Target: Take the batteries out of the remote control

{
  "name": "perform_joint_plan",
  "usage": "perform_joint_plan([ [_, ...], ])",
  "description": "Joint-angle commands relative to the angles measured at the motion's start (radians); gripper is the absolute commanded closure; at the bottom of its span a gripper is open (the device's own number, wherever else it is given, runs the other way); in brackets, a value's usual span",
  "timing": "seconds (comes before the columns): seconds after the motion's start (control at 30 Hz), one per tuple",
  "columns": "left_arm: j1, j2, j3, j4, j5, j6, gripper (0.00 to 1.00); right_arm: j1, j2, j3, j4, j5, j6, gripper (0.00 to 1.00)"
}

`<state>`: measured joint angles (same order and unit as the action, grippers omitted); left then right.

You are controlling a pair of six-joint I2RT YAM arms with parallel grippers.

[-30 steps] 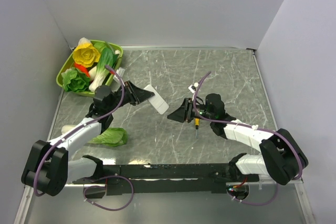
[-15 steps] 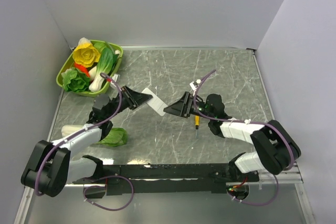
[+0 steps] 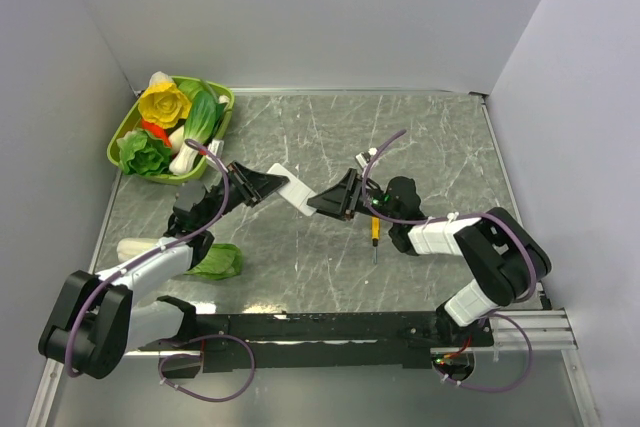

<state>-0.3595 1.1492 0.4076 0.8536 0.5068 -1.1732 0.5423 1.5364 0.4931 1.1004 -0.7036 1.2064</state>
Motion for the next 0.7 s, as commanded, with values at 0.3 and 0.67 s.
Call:
perform_joint_plan([
  [0.3, 0.005, -0.016, 0.028, -0.025, -0.050, 0.052, 0.99, -0.007, 0.025, -0.005, 0.069, -0.014, 0.012, 0.69],
  [0.67, 0.051, -0.055, 0.059, -0.102, -0.031, 0.092, 0.99, -0.019, 0.004, -0.060, -0.005, -0.005, -0.073, 0.63],
])
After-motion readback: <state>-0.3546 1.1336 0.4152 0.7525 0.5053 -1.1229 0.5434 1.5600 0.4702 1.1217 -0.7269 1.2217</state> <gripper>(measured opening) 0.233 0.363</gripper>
